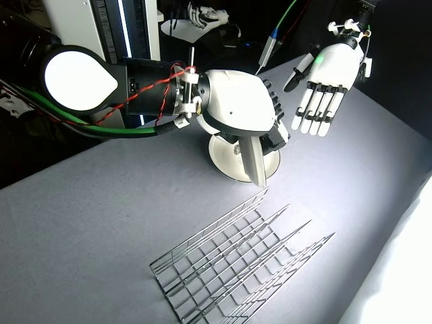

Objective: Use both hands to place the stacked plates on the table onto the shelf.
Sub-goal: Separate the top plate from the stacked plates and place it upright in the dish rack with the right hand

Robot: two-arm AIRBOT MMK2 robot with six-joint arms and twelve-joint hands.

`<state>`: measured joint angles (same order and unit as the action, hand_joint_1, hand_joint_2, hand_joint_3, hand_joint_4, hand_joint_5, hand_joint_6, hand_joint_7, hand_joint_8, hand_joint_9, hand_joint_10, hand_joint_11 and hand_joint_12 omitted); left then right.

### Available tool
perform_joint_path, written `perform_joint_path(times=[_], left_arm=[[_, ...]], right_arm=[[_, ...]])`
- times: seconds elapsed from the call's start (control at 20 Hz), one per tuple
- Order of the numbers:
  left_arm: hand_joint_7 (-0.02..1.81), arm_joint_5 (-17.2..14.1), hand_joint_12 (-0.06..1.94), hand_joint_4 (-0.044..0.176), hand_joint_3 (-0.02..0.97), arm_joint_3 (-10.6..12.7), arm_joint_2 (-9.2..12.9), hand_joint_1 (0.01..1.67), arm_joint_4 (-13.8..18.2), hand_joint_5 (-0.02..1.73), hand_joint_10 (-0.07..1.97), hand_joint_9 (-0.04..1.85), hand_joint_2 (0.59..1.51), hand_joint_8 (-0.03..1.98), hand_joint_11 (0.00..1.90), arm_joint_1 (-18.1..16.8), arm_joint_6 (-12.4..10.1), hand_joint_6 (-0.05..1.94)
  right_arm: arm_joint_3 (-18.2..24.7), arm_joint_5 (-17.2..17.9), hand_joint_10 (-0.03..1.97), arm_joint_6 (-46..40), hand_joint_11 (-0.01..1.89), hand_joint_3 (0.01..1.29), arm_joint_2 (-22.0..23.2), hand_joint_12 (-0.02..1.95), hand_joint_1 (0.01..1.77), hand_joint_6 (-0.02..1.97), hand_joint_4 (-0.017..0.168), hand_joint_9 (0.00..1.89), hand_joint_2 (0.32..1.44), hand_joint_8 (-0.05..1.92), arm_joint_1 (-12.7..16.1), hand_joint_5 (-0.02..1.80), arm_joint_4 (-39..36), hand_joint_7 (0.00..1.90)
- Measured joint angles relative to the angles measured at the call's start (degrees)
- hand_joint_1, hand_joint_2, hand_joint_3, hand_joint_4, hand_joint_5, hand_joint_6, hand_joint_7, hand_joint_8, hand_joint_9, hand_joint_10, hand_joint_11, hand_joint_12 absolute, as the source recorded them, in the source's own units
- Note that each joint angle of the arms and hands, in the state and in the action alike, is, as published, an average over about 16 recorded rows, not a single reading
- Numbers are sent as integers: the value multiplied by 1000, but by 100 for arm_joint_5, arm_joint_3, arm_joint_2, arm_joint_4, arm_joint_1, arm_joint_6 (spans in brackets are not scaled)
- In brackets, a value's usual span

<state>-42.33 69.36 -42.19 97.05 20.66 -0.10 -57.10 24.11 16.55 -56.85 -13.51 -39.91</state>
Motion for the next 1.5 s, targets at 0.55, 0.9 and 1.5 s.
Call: perform_joint_path(times=[0.55, 0.9, 1.5], left_arm=[[192, -54, 326, 2, 17, 126, -55, 15, 2, 162, 11, 172, 1135, 10, 13, -101, -40, 19], [199, -76, 343, 2, 17, 191, -70, 15, 5, 166, 11, 177, 1135, 10, 14, -109, -47, 19], [200, -109, 340, 2, 17, 275, -106, 15, 5, 168, 11, 184, 1136, 11, 13, -109, -109, 19]], right_arm=[[6, -315, 1251, -108, 672, 13, -96, 1461, 1357, 1075, -4, 924, 1007, 957, 374, 819, 2251, 995], [-33, -587, 1247, -150, 668, 13, -145, 1479, 1364, 1065, -3, 930, 1007, 943, 658, 818, 3312, 991], [-433, -894, 1251, -151, 664, 13, -146, 1460, 1367, 1066, -4, 921, 1006, 946, 945, 824, 4016, 992]])
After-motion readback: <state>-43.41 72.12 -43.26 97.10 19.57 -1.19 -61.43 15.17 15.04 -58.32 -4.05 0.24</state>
